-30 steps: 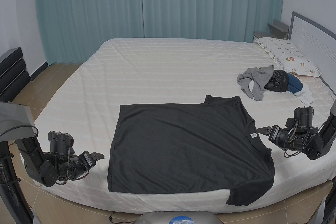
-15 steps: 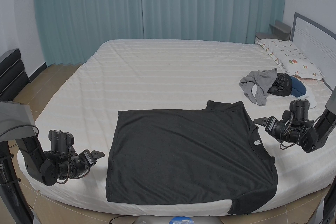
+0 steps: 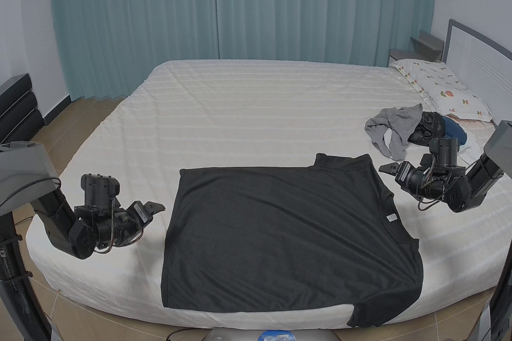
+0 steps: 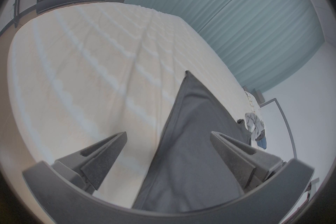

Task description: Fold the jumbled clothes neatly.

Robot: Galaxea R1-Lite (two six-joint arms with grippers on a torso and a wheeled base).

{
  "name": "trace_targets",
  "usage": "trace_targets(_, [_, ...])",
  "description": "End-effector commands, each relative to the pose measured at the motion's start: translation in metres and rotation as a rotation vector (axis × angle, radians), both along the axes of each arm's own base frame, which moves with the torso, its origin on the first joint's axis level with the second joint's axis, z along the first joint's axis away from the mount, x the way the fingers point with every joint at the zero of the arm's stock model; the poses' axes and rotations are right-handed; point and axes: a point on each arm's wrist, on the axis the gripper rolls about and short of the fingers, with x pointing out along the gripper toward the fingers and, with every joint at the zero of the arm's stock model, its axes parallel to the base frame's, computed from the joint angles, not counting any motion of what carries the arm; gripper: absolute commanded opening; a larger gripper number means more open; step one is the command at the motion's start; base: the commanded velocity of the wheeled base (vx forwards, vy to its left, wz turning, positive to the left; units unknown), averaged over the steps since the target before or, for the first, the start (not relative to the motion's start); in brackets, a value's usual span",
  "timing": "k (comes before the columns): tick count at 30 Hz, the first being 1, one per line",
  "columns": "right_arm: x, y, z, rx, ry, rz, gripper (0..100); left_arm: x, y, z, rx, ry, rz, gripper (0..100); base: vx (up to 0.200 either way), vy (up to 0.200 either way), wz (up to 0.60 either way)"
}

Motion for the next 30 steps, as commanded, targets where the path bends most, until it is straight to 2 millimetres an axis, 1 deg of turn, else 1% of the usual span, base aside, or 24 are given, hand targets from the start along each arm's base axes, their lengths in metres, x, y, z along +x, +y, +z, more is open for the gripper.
trace_targets(1, [0.025, 0.001, -0.012, 0.000, 0.007, 0.001, 100, 0.067, -0.010, 0.011, -0.039, -0.033, 0.016, 100, 0.000, 0.000, 0.00])
trace_targets(3, [0.026, 0.000, -0.012, 0.002, 0.004, 0.000, 100, 0.090, -0.014, 0.012, -0.061, -0.054, 0.023, 100, 0.000, 0.000, 0.00])
trace_targets(4, [0.025, 0.000, -0.013, 0.002, 0.011, 0.000, 100, 0.105, -0.019, 0.010, -0.066, -0.065, 0.018, 100, 0.000, 0.000, 0.00])
trace_targets(5, [0.025, 0.000, -0.013, 0.002, 0.011, -0.001, 100, 0.107, -0.019, 0.010, -0.066, -0.068, 0.018, 100, 0.000, 0.000, 0.00])
trace_targets(6, [0.024, -0.001, -0.014, 0.002, 0.014, -0.005, 100, 0.126, -0.027, 0.005, -0.067, -0.087, 0.006, 100, 0.000, 0.000, 0.00])
trace_targets(7, [0.024, -0.001, -0.014, 0.002, 0.011, -0.005, 100, 0.130, -0.029, 0.002, -0.068, -0.088, 0.003, 100, 0.000, 0.000, 0.00])
trace_targets(8, [0.024, -0.002, -0.013, 0.002, 0.011, -0.006, 100, 0.145, -0.034, -0.004, -0.070, -0.104, -0.004, 100, 0.000, 0.000, 0.00])
trace_targets(11, [0.025, -0.004, -0.009, 0.003, -0.005, -0.011, 100, 0.168, -0.040, -0.020, -0.075, -0.128, -0.011, 100, 0.000, 0.000, 0.00])
trace_targets(12, [0.026, -0.004, -0.008, 0.003, -0.006, -0.011, 100, 0.171, -0.041, -0.023, -0.075, -0.131, -0.010, 100, 0.000, 0.000, 0.00])
trace_targets(13, [0.026, -0.004, -0.007, 0.002, -0.013, -0.012, 100, 0.180, -0.042, -0.030, -0.073, -0.143, -0.006, 100, 0.000, 0.000, 0.00])
trace_targets(15, [0.027, -0.002, -0.007, 0.002, -0.014, -0.004, 100, 0.189, -0.043, -0.038, -0.072, -0.152, -0.005, 100, 0.000, 0.000, 0.00])
trace_targets(19, [0.030, -0.001, -0.012, 0.004, -0.008, 0.005, 100, 0.198, -0.045, -0.036, -0.075, -0.160, -0.013, 100, 0.000, 0.000, 0.00])
trace_targets(23, [0.036, 0.001, -0.018, 0.003, -0.004, 0.008, 100, 0.209, -0.049, -0.049, -0.053, -0.175, 0.005, 100, 0.000, 0.000, 0.00])
trace_targets(27, [0.039, 0.001, -0.019, 0.002, -0.006, 0.009, 100, 0.211, -0.053, -0.053, -0.032, -0.174, 0.020, 100, 0.000, 0.000, 0.00])
trace_targets(30, [0.042, 0.001, -0.018, 0.000, -0.012, 0.008, 100, 0.212, -0.052, -0.053, -0.029, -0.177, 0.024, 100, 0.000, 0.000, 0.00])
